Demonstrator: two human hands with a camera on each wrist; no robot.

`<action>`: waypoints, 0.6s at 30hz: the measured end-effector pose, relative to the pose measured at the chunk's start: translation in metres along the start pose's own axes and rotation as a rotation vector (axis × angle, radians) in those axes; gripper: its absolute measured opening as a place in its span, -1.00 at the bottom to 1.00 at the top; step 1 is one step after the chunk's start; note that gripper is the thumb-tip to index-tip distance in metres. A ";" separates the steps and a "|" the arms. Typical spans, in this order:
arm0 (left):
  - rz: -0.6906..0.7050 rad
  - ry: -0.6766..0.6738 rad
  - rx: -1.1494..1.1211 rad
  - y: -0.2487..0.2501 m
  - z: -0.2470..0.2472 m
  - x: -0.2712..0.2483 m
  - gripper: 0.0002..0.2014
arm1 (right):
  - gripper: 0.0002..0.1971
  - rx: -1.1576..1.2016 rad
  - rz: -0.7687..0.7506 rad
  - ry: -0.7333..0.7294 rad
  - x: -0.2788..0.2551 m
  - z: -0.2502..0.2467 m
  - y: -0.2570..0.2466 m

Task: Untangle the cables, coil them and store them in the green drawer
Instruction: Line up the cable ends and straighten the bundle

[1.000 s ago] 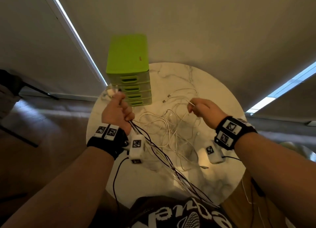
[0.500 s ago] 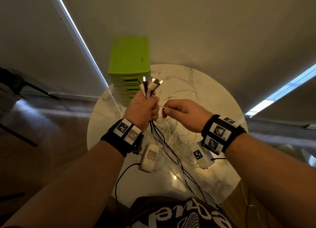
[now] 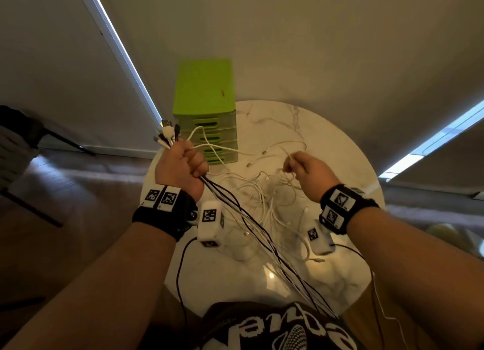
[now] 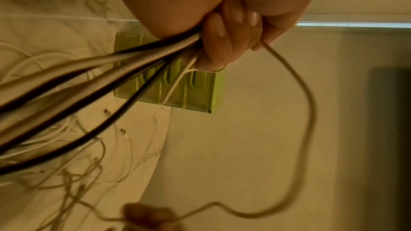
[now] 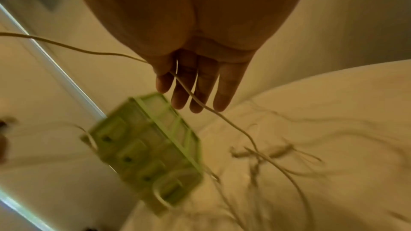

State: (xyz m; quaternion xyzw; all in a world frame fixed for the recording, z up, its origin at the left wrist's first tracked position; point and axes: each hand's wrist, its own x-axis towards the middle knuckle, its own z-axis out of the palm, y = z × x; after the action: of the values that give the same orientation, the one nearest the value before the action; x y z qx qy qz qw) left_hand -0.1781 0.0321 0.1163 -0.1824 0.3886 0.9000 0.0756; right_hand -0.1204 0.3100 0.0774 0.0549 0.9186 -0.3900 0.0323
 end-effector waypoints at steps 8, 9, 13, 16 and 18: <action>-0.012 0.011 0.052 -0.018 -0.001 0.001 -0.73 | -0.79 0.445 -0.360 0.264 0.003 -0.063 -0.128; -0.005 0.007 0.050 -0.021 0.000 0.000 -0.74 | -0.79 0.459 -0.406 0.295 0.002 -0.066 -0.134; -0.007 0.015 0.064 -0.028 0.003 -0.003 -0.76 | -0.79 0.257 -0.405 0.303 0.002 -0.062 -0.120; 0.004 0.040 0.097 -0.033 0.006 -0.005 -0.75 | -0.73 0.067 -0.316 0.299 -0.002 -0.056 -0.077; 0.015 0.043 0.115 -0.037 0.008 -0.007 -0.74 | -0.72 -0.002 -0.253 0.330 -0.009 -0.060 -0.047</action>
State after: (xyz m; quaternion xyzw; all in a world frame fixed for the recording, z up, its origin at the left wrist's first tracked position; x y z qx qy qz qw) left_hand -0.1636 0.0638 0.0991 -0.1939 0.4426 0.8727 0.0707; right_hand -0.1185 0.3207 0.1534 0.0023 0.9114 -0.3758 -0.1677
